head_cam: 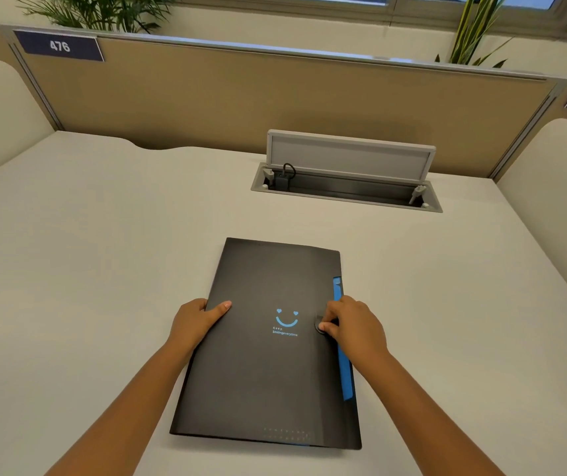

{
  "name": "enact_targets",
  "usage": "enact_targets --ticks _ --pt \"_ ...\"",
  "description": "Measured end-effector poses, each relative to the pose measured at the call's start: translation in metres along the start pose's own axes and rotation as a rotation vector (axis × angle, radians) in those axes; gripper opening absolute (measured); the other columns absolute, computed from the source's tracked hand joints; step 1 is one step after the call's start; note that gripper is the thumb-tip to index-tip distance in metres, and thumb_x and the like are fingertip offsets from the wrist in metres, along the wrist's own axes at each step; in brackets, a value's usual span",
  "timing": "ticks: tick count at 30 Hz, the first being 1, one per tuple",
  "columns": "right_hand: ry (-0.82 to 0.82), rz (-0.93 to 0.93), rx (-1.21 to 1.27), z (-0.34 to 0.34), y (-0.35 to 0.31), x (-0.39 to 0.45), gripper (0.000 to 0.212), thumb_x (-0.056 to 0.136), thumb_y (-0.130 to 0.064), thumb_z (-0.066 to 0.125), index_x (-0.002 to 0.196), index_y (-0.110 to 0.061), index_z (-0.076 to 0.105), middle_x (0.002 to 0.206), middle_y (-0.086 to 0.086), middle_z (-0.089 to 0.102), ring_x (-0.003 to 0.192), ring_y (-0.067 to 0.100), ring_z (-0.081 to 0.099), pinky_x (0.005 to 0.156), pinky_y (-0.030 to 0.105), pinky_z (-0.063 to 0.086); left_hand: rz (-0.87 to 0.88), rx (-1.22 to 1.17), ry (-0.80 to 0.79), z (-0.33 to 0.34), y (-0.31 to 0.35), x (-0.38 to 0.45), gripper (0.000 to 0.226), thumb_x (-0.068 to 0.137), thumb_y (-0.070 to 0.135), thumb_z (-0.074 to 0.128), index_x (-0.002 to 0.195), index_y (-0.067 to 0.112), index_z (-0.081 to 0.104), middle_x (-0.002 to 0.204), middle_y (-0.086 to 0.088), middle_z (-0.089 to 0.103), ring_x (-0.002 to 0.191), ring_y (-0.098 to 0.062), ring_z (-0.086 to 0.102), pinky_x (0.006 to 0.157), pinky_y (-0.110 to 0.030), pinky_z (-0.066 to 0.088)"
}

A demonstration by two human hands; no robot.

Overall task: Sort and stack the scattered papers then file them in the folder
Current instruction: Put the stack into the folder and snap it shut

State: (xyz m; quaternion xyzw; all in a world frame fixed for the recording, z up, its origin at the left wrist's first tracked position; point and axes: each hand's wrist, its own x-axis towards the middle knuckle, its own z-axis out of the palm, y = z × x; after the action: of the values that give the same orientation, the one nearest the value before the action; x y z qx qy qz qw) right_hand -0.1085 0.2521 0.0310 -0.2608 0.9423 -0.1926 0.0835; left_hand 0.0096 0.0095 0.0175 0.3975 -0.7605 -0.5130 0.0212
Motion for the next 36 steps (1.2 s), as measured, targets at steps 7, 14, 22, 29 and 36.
enact_targets --ticks 7,14,22,29,36 --pt "0.029 0.005 0.074 0.003 0.008 -0.002 0.016 0.082 -0.037 0.064 0.084 -0.021 0.064 0.093 -0.002 0.061 0.079 0.009 0.048 0.067 0.022 0.042 -0.006 -0.01 0.017 0.001 -0.001 0.0 0.047 0.079 0.044 0.065 0.06 0.012 0.037 0.064 -0.009 0.05 0.06 -0.023 0.049 0.057 -0.03 0.036" --pt "0.198 0.221 0.666 0.006 0.019 -0.026 0.043 0.078 -0.027 0.071 0.118 -0.023 0.054 0.112 -0.008 0.05 0.101 0.01 0.053 0.08 0.014 0.041 0.013 -0.202 -0.01 -0.007 -0.001 -0.007 0.032 0.077 0.043 0.067 0.089 0.014 0.063 0.091 -0.009 0.069 0.077 -0.024 0.067 0.061 -0.031 0.053" --pt "-0.563 0.274 1.138 -0.013 0.02 -0.064 0.039 0.084 -0.028 0.064 0.121 -0.025 0.052 0.11 0.005 0.07 0.102 0.022 0.066 0.085 0.038 0.055 -0.043 -0.399 0.032 -0.022 0.0 -0.005 0.046 0.08 0.045 0.062 0.108 0.009 0.06 0.099 -0.01 0.068 0.083 -0.024 0.066 0.06 -0.029 0.053" --pt "-0.359 0.3 1.1 0.006 -0.007 -0.046 0.026 0.09 -0.01 0.054 0.102 -0.033 0.057 0.087 -0.001 0.071 0.079 0.011 0.069 0.061 0.02 0.052 0.114 -0.078 0.178 -0.033 0.004 -0.025 0.054 0.084 0.046 0.056 0.126 0.015 0.045 0.134 -0.01 0.05 0.117 -0.029 0.05 0.095 -0.041 0.043" --pt "-0.303 0.213 1.011 0.026 -0.058 -0.006 0.028 0.09 -0.019 0.057 0.117 -0.025 0.054 0.109 0.005 0.068 0.094 0.019 0.068 0.082 0.037 0.057 0.634 1.001 0.107 0.016 -0.018 -0.067 0.067 0.059 0.07 0.063 0.112 0.03 0.065 0.121 0.003 0.065 0.114 -0.026 0.058 0.087 -0.056 0.046"
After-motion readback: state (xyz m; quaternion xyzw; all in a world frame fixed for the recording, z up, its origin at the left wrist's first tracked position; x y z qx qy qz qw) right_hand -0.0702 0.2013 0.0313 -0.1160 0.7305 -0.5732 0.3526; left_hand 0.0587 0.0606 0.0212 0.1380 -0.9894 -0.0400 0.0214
